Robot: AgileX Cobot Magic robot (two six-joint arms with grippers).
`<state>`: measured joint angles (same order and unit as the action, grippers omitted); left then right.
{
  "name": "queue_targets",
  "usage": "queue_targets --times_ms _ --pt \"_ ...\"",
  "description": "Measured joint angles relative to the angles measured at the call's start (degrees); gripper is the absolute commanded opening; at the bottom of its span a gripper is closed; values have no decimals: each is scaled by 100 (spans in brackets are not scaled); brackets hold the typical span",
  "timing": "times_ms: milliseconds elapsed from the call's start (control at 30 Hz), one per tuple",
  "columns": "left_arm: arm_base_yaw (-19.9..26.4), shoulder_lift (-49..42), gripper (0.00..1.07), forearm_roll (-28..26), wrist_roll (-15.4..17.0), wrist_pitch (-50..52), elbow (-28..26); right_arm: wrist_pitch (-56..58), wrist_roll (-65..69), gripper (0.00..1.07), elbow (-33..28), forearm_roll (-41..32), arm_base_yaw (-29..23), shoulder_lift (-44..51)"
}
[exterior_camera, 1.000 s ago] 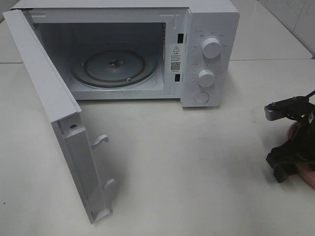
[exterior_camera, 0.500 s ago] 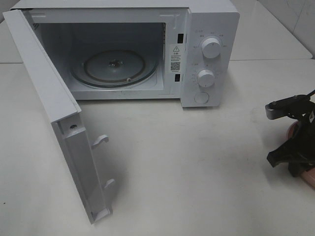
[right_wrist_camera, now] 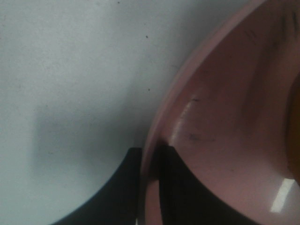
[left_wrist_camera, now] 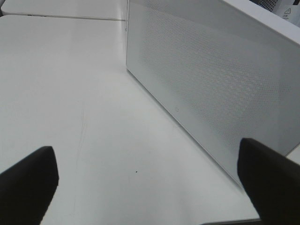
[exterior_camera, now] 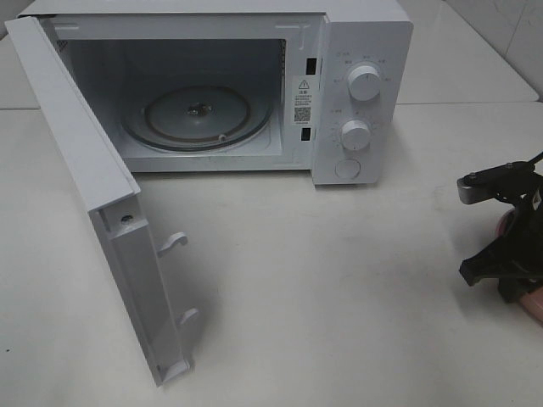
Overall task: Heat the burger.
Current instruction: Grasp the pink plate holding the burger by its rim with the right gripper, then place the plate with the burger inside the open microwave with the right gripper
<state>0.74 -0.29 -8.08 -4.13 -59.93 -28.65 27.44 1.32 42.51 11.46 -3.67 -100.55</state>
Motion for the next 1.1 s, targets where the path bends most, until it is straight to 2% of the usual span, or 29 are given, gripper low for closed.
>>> queue_targets --times_ms 167,467,900,967,1100 --pt "0 0 96 0 0 0 0 97 493 0 0 401 -149 29" --pt "0 0 96 0 0 0 0 613 1902 0 0 1702 -682 241" --pt "0 0 96 0 0 0 0 1209 2699 0 -23 2355 -1134 350" --pt "0 0 96 0 0 0 0 1346 2848 0 -23 2538 -1392 350" --pt "0 0 96 0 0 0 0 1450 2899 0 -23 2676 -1581 350"
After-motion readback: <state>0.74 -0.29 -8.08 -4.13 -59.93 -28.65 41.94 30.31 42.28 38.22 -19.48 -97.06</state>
